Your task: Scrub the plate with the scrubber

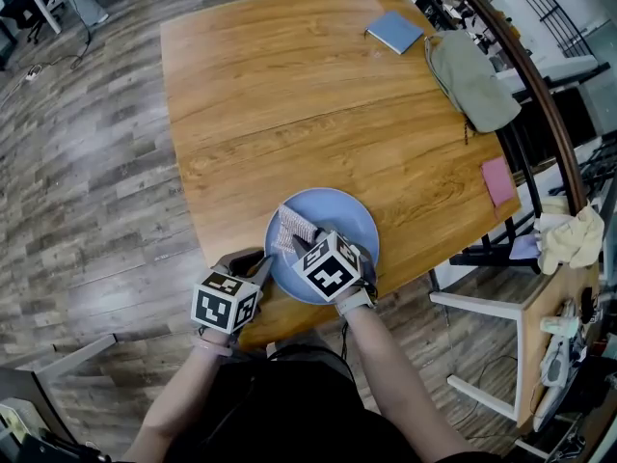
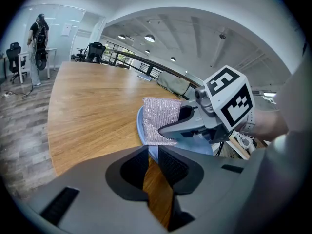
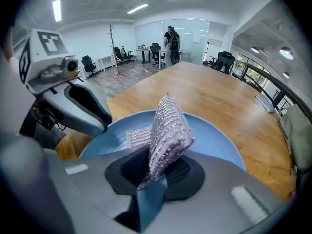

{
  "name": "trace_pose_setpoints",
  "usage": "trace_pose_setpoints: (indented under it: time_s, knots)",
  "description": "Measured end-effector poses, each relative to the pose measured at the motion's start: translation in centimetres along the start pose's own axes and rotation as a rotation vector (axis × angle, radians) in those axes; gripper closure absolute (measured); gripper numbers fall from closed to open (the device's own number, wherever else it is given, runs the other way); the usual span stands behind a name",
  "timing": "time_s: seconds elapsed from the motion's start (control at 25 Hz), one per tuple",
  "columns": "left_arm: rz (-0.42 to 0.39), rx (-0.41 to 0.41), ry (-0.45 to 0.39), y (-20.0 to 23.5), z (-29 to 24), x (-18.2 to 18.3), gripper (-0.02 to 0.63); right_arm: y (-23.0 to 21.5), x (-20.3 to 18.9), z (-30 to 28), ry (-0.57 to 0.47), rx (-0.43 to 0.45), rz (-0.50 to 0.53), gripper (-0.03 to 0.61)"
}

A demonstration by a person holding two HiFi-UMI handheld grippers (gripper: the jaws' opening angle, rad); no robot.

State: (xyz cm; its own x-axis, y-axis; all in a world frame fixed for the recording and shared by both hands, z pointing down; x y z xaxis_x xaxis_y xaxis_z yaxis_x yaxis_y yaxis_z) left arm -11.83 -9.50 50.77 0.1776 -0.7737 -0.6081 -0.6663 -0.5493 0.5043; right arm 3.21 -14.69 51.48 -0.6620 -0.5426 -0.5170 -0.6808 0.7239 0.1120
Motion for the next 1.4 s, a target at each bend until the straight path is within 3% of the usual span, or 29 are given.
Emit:
trace_pose_setpoints:
  time_s: [0.56, 1.4]
  knots:
    - [-0.009, 0.002, 0.003, 0.2, 0.2, 0.0, 0.555, -4.5, -2.1, 0.8, 0.016, -0.113, -0.17, 0.508]
    - [-0.055, 0.059, 0.015, -0.2, 0.3, 0.1, 0.584, -3.6, -7.4, 4.4, 0.128, -0.118, -0.164, 0.508]
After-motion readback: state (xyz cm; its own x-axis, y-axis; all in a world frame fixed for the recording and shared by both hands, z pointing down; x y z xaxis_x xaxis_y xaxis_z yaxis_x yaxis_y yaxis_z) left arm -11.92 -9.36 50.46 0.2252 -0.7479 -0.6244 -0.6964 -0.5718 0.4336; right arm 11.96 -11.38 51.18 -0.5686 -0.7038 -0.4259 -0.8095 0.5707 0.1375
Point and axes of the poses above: the fingertips, and each gripper's own axes: z backward along the fingers, y to its left, x out of its top, the point moved 9 cm from there along z, backward along the fingers, and after that the axes turned 9 degrees about -x, right-handed, at the moved point
